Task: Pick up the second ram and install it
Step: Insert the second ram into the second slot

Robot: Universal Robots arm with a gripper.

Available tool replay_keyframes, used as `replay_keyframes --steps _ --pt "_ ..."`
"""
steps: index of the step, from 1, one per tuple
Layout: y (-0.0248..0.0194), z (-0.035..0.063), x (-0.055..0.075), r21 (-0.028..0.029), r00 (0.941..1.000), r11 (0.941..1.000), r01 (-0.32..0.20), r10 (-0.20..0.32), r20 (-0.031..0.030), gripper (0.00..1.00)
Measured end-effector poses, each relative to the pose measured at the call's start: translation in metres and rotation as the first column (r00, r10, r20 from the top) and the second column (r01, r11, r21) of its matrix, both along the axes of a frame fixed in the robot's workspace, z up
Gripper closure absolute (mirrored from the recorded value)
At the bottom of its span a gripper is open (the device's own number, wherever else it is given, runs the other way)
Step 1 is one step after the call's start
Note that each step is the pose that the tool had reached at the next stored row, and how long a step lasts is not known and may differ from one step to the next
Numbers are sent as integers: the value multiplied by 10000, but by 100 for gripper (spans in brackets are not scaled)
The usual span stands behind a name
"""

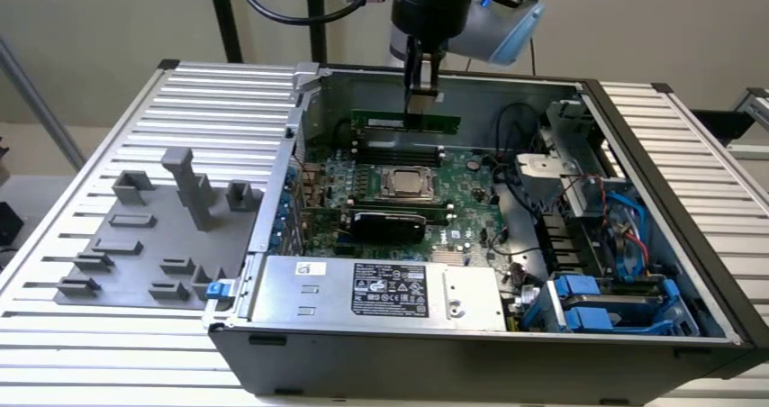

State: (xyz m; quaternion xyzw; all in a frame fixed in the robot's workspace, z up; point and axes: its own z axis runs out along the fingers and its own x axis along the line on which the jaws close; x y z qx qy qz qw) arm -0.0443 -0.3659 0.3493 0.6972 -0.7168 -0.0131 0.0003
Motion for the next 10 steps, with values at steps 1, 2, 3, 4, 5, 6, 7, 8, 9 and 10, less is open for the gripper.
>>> replay_keyframes --steps 1,2,3,4,5,6,7,8,9,10 --pt "0 -18 0 -1 10000 10000 0 0 1 100" --pt "-1 -36 0 -2 10000 10000 0 0 2 100" --pt "-1 -55 -1 -2 10000 10000 0 0 2 100" --pt "-2 -73 -1 -2 10000 10000 2 -2 2 100" --pt "-3 -90 -1 -2 10000 10000 2 -2 3 100" --pt "-6 -109 -1 -1 10000 10000 2 -2 3 100" --pt "-12 -127 0 0 10000 10000 0 0 3 100" --pt "-19 -145 0 -1 10000 10000 0 0 3 100" --pt "-28 -164 0 -2 10000 10000 0 0 2 100" --pt "-35 -182 -1 -1 10000 10000 1 -1 3 100"
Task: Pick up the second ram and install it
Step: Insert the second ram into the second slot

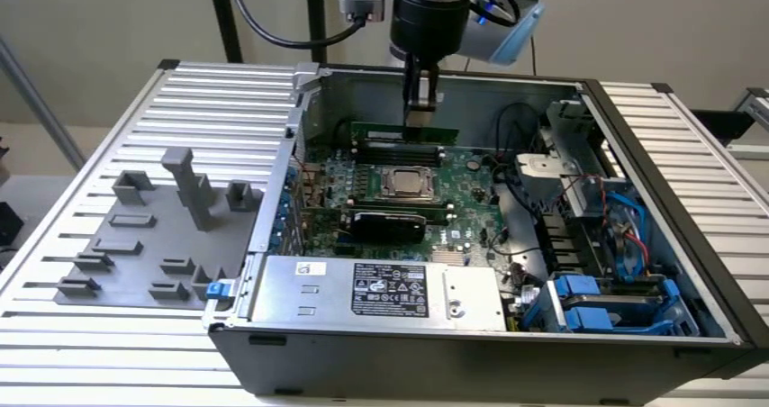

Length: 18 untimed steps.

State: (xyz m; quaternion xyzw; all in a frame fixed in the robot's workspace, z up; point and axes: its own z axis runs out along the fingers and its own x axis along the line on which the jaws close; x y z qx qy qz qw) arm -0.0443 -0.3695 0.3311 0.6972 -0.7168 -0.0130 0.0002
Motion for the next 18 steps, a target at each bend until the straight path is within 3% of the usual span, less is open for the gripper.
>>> replay_keyframes --steps 10,18 --pt "-102 -182 0 4 10000 10000 14 -14 0 100" --pt "-126 -328 5 6 10000 10000 18 -18 0 100"
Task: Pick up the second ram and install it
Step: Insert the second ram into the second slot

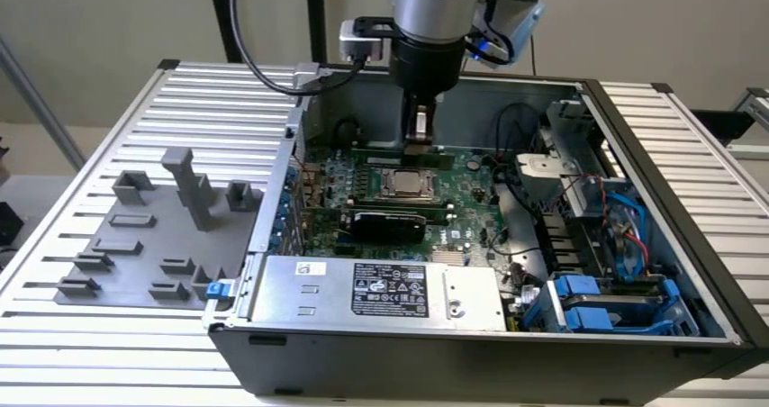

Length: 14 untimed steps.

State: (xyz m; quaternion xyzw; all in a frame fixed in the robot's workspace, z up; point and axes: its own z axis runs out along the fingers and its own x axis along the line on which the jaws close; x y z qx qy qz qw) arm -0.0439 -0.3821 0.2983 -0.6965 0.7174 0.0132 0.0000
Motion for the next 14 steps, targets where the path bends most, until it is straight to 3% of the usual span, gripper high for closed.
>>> replay_keyframes --steps 14 --pt "-25 -293 56 0 10000 10000 9 -9 -1 100"
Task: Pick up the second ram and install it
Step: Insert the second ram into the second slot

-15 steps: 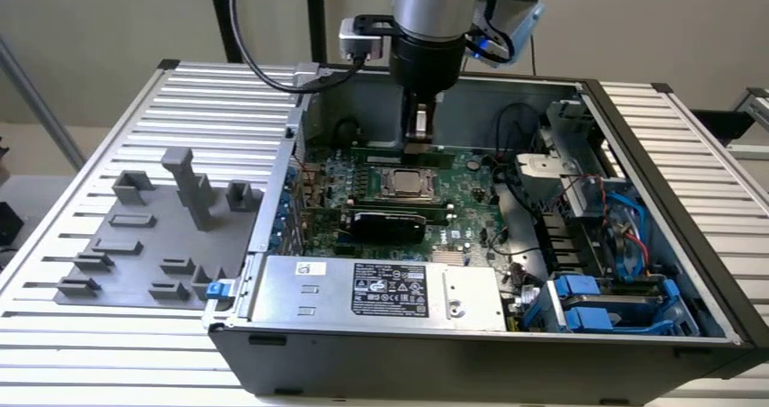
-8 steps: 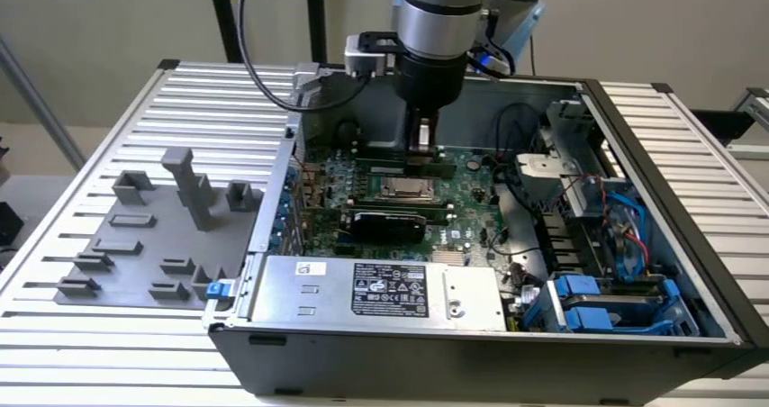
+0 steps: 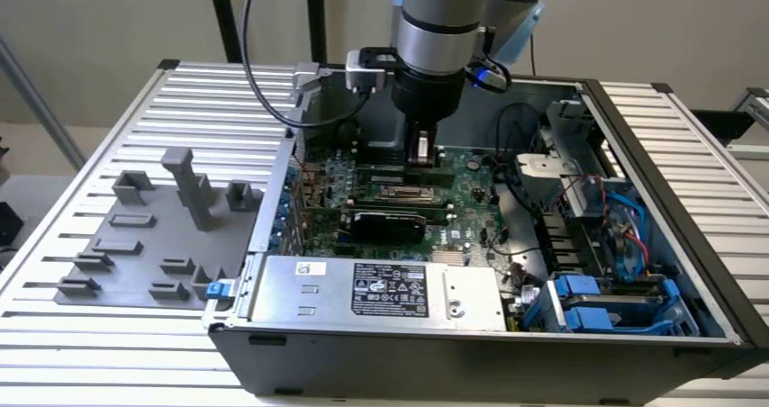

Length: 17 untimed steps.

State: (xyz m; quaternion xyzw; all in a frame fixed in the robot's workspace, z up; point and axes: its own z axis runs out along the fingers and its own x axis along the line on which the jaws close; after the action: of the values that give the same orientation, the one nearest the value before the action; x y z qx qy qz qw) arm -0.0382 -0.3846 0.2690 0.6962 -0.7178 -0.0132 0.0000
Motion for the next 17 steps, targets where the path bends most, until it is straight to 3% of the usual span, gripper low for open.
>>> replay_keyframes --steps 17 --pt "0 -309 0 1 10000 10000 0 0 0 100"
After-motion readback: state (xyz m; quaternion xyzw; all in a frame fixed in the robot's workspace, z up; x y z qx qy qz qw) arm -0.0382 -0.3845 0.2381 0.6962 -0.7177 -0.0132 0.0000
